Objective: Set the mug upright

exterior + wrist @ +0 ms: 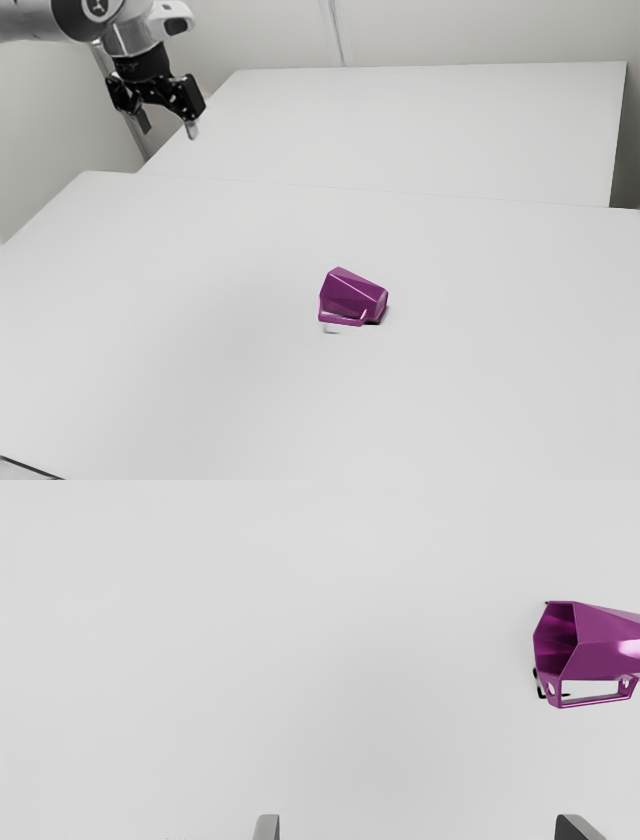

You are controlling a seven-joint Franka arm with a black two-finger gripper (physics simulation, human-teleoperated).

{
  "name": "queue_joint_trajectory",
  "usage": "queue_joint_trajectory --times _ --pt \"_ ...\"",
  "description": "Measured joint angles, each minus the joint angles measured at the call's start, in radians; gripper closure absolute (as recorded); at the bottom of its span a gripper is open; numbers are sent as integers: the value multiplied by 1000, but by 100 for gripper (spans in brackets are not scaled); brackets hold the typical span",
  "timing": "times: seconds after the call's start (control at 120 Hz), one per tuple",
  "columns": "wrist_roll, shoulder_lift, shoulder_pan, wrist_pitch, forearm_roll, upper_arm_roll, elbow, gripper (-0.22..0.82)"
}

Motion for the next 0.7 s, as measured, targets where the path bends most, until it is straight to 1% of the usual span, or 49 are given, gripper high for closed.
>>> queue_joint_trajectory --times 0.042,0.142,0.208,0.275,0.325,0.392,0.483,0.608,0.7 --pt "-1 -4 3 -6 -2 3 0 0" --pt "-2 10 -6 6 -73 35 -20 0" --pt "10 19 -14 48 -186 72 -109 0" --pt "45 20 4 123 -338 92 -236 0" --pt "87 28 27 185 -477 102 -336 0" --pt "155 62 61 251 -664 107 -426 0" --pt "265 133 75 312 -880 109 -485 0" --pt "423 190 71 358 -1129 109 -593 0" --pt "530 218 70 370 -1254 103 -624 0"
